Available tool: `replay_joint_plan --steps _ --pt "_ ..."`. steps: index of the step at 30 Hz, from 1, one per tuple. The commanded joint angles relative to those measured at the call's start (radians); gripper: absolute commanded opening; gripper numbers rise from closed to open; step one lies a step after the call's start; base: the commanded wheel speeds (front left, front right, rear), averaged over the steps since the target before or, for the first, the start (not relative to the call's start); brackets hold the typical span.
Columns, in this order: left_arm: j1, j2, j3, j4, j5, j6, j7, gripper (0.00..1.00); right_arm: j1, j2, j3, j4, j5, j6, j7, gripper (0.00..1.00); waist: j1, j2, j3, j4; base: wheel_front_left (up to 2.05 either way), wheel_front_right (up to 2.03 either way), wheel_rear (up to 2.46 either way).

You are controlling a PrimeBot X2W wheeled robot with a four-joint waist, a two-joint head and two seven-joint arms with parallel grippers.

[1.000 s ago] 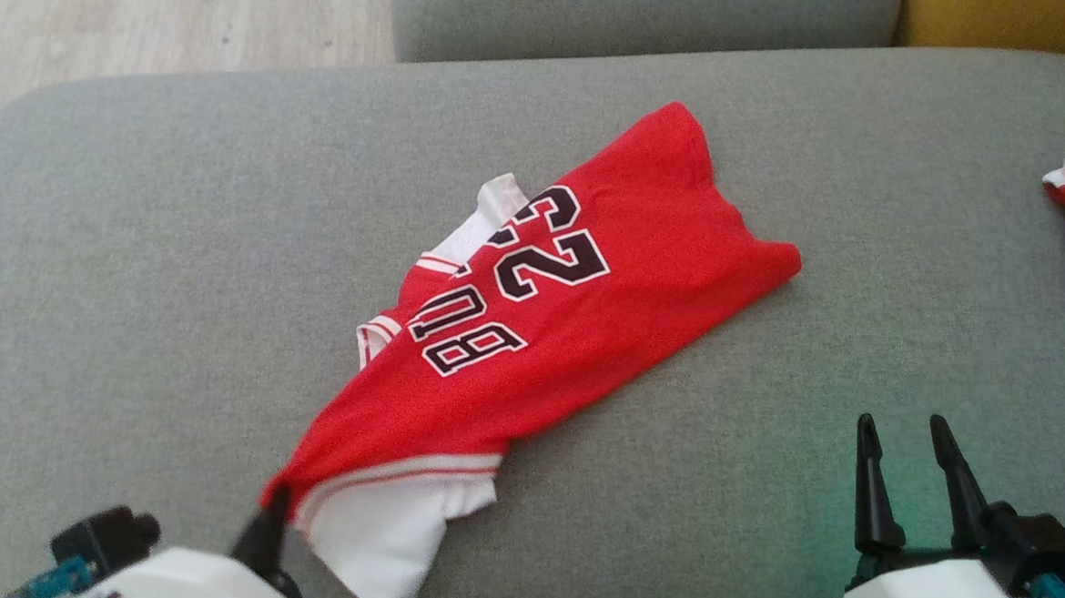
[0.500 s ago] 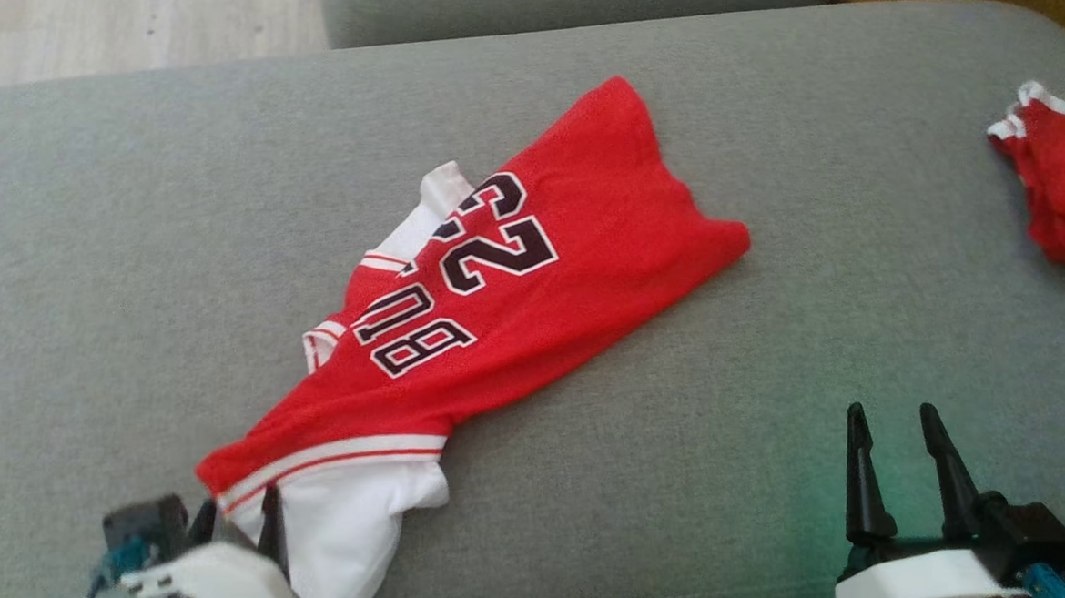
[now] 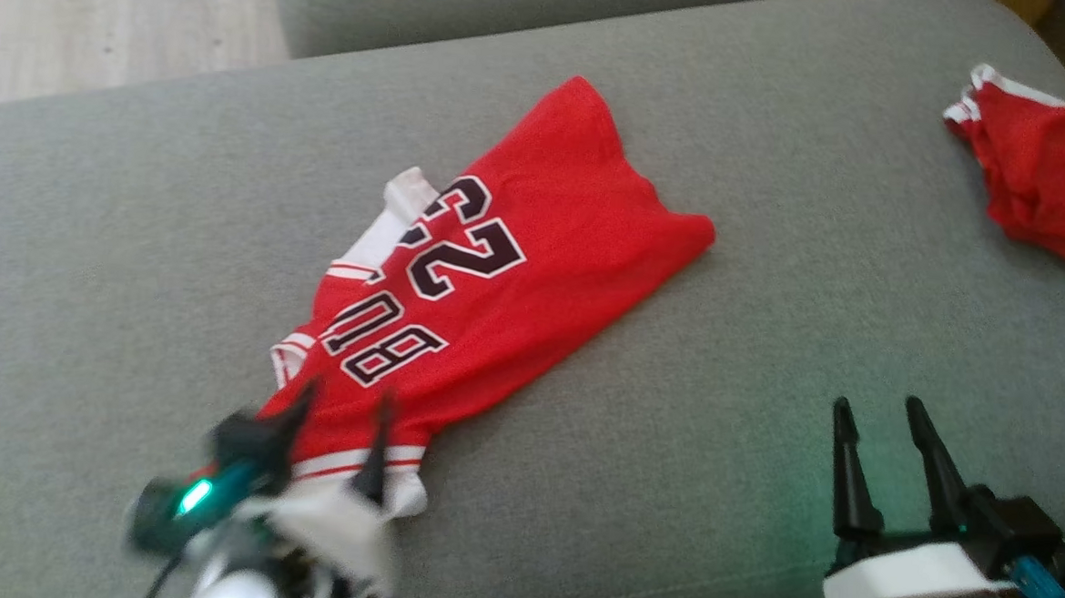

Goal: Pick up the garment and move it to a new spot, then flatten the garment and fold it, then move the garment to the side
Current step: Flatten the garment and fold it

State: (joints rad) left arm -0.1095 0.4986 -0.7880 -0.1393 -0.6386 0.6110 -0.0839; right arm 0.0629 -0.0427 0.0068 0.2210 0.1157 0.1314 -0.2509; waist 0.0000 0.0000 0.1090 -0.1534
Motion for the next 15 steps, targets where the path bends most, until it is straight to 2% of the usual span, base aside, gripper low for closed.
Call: replay_joint_plan --steps 1,9,12,15 --pt "-0.116 -0.026 -0.010 -0.007 0.030 -0.041 0.015 1.00 -0.061 -0.008 0.038 -0.038 0.005 -0.001 -0.011 1.00 0.0000 0.0000 0.017 -0.021 0.00 0.00 0.00" --pt "-0.390 -0.254 -0.142 0.300 0.072 -0.233 0.019 1.00 -0.112 -0.008 0.079 -0.060 0.023 -0.001 -0.011 1.00 0.0000 0.0000 0.096 -0.113 0.00 0.00 0.00" --pt "-0.469 -0.307 -0.168 0.445 0.086 -0.286 0.010 1.00 -0.125 -0.008 0.093 -0.062 0.032 -0.001 -0.011 1.00 0.0000 0.0000 0.131 -0.145 0.00 0.00 0.00" --pt "-0.536 -0.341 -0.181 0.595 0.100 -0.319 0.000 1.00 -0.133 -0.008 0.097 -0.057 0.035 -0.001 -0.011 1.00 0.0000 0.0000 0.155 -0.171 0.00 0.00 0.00"
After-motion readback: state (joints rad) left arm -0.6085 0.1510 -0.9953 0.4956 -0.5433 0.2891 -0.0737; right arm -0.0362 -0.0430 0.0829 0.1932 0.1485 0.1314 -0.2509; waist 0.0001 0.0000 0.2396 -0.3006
